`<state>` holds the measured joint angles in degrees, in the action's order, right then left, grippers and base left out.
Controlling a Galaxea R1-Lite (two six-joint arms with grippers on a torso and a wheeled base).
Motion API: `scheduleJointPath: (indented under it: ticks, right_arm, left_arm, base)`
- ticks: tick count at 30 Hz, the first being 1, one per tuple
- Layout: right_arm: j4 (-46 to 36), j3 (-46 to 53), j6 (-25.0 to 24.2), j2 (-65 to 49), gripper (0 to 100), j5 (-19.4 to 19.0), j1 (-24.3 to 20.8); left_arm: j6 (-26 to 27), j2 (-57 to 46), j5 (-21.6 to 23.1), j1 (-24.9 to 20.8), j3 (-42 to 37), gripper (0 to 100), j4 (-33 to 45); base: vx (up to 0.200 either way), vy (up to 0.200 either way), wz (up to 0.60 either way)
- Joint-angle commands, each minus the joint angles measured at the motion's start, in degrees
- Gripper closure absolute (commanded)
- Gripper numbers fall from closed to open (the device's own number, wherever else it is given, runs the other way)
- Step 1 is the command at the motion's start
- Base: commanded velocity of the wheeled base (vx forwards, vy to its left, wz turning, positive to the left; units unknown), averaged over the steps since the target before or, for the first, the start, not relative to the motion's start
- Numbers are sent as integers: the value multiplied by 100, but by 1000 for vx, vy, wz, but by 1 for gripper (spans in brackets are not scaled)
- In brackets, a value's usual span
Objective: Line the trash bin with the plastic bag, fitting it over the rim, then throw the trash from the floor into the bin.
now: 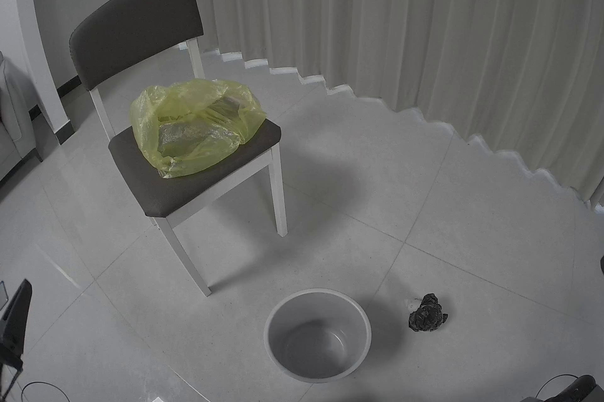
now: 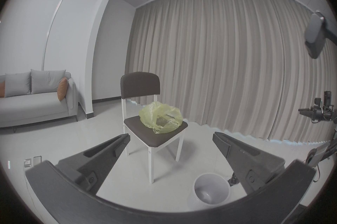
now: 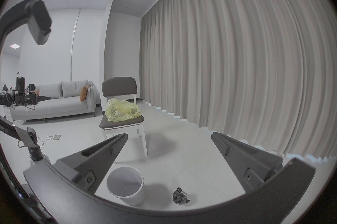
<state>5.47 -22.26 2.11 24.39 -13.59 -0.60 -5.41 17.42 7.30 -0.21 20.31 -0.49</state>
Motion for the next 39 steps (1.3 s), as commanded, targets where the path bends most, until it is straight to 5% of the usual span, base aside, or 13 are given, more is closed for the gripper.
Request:
scheduleJointPath:
  ticks: [1, 6, 19, 39]
  right_arm:
    - [103, -868, 299, 1762, 0, -170, -55]
    - [129, -762, 325, 2008, 0, -135, -55]
    - [121, -648, 290, 2245, 0, -135, -55]
    - [112, -578, 281, 2386, 0, -126, -28]
  left_arm:
    - [146, 1800, 17, 30, 861, 0, 5]
    - [532, 3022, -27, 56, 1212, 0, -48]
    - [5, 6713, -801, 258, 3436, 0, -373]
    - [-188, 9218, -844, 135, 5607, 0, -356]
  base:
    - [0, 0, 0]
    - [0, 0, 0]
    - [0, 0, 0]
    - [0, 0, 0]
